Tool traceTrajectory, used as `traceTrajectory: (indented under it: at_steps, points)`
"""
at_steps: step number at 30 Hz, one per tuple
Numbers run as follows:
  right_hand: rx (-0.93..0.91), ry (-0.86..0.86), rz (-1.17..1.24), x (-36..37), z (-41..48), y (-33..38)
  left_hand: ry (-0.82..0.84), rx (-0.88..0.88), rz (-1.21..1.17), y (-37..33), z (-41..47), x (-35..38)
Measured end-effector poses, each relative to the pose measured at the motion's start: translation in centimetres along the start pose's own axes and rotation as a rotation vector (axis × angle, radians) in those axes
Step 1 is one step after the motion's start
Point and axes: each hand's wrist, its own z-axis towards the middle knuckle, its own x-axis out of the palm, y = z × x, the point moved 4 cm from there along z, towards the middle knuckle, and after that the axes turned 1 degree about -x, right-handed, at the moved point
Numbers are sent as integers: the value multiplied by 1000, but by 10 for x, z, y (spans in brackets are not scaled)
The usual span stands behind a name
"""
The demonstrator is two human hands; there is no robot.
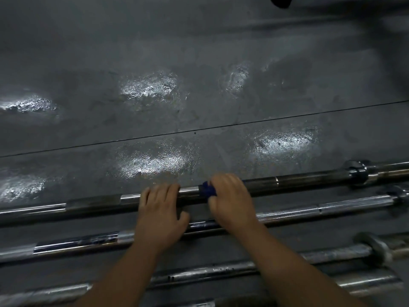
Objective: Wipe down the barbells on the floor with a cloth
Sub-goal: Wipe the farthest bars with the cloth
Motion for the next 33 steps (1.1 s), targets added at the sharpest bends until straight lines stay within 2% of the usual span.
traceTrajectory:
  at_steps: [2,5,7,9,13,15,18,19,20,22,25,27,29,31,33]
  points:
    - [70,-47,-101,-16,-11,-35,-46,-27,-49,-4,-12,4]
    - [505,-229,-62,-42,-19,-87,-43,-40,-69,-3,-15,11]
    - [606,-279,-40,-36,-15,-83,-9,-22,-30,0,-8,15]
    - [445,-244,-62,-19,-1,-45,-3,-2,18,0,2,13]
    - [3,64,6,10,12,25,7,5,27,3,30,2]
    - [73,16,-20,-8,20,-2,-15,28,14,8,38,-7]
    - [423,-232,-77,-45,14,-82,-75,84,24,7,30,-12]
    - [488,-304,-70,-50,9,-96,-65,100,38,4,26,-8]
    - [498,-344,-65,-48,7,-96,-42,107,51,2,23,-2]
    - [404,-315,-64,-26,10,-69,11,112,80,0,27,8]
    - [141,-113,-34,-1,21,-23,46,105,90,5,42,12]
    - [28,-11,-61,-9,28,-31,77,108,78,8,55,9]
    - [86,-27,-114,-28,32,-66,111,103,45,10,75,2]
    - [299,-173,-85,-47,36,-102,139,96,27,14,92,-5]
    - [398,-270,-72,-43,44,-102,108,108,53,19,98,-9]
